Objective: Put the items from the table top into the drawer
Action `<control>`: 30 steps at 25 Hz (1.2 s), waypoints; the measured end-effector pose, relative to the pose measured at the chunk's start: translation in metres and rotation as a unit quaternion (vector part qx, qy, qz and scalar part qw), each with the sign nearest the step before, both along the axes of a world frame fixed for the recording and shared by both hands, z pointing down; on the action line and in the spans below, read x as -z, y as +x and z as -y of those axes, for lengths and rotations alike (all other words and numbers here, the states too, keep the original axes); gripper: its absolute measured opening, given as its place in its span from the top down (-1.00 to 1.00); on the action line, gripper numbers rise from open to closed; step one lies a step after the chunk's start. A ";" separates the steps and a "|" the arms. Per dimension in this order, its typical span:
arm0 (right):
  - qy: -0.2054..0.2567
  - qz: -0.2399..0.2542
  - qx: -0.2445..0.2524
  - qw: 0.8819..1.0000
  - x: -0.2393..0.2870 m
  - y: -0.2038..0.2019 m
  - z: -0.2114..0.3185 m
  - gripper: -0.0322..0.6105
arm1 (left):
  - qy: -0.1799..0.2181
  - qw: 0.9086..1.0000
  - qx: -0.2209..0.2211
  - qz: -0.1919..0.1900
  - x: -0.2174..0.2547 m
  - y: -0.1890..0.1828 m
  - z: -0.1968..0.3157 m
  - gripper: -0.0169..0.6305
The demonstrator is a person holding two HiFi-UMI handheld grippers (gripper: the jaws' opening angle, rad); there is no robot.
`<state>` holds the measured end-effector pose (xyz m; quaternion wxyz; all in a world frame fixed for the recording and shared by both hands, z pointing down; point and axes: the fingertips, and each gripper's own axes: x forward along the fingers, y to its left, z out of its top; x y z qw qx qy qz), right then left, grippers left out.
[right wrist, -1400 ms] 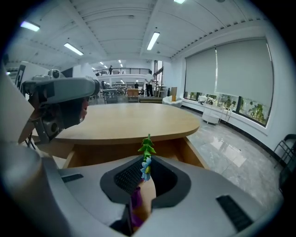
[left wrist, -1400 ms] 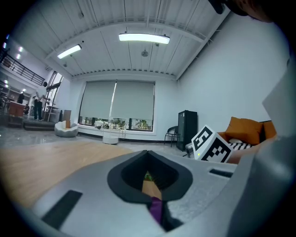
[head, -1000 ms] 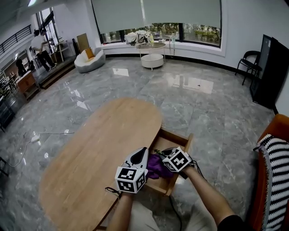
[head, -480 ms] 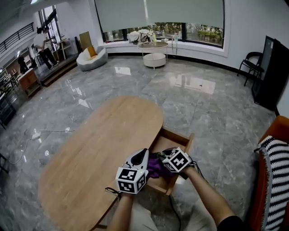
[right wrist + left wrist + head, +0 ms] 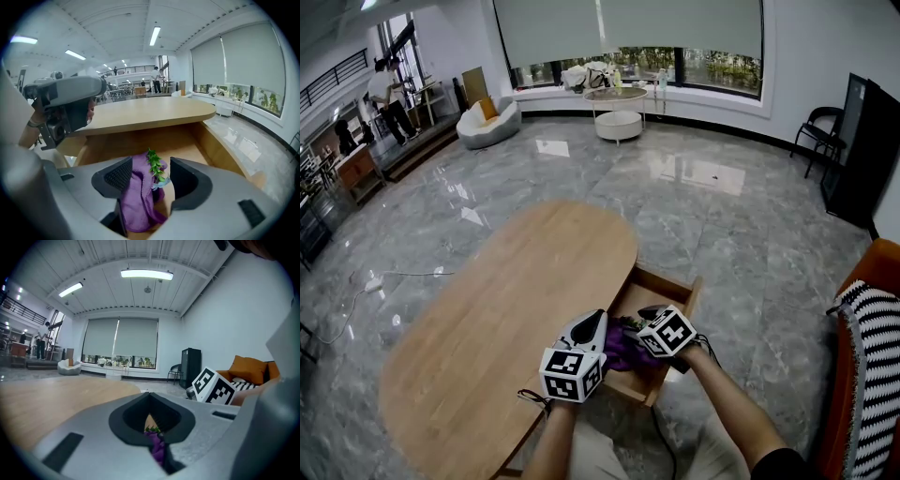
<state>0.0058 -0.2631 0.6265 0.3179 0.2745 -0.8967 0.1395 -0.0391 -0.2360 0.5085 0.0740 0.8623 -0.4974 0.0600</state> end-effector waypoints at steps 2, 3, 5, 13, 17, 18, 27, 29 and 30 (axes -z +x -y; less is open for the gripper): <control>0.002 0.000 -0.001 1.000 0.000 0.000 0.001 0.15 | 0.001 1.000 -0.001 0.000 0.000 0.000 0.001 0.93; 0.002 0.001 -0.002 1.000 0.000 0.000 0.001 0.15 | 0.002 1.000 -0.001 0.000 0.000 0.000 0.000 0.93; 0.001 0.005 -0.004 1.000 0.001 0.000 0.000 0.15 | 0.003 1.000 -0.002 0.001 0.002 0.000 -0.001 0.93; -0.004 0.017 -0.001 1.000 0.007 -0.001 -0.002 0.15 | 0.004 1.000 -0.001 0.004 0.003 0.000 -0.003 0.93; 0.000 0.020 -0.003 1.000 0.010 -0.001 -0.004 0.15 | 0.005 1.000 -0.002 0.004 0.004 0.000 -0.006 0.93; 0.000 0.023 -0.004 1.000 0.012 -0.001 -0.004 0.15 | 0.006 1.000 -0.002 0.004 0.005 0.001 -0.006 0.93; -0.005 0.051 -0.008 0.999 0.027 -0.004 -0.011 0.16 | 0.010 1.000 -0.002 0.004 0.011 -0.001 -0.011 0.93; 0.003 0.055 -0.011 0.998 0.033 -0.003 -0.011 0.26 | 0.011 1.000 -0.002 0.005 0.012 -0.002 -0.013 0.93; 0.009 0.055 -0.014 0.998 0.036 -0.002 -0.011 0.34 | 0.012 1.000 -0.001 0.005 0.013 -0.003 -0.015 0.93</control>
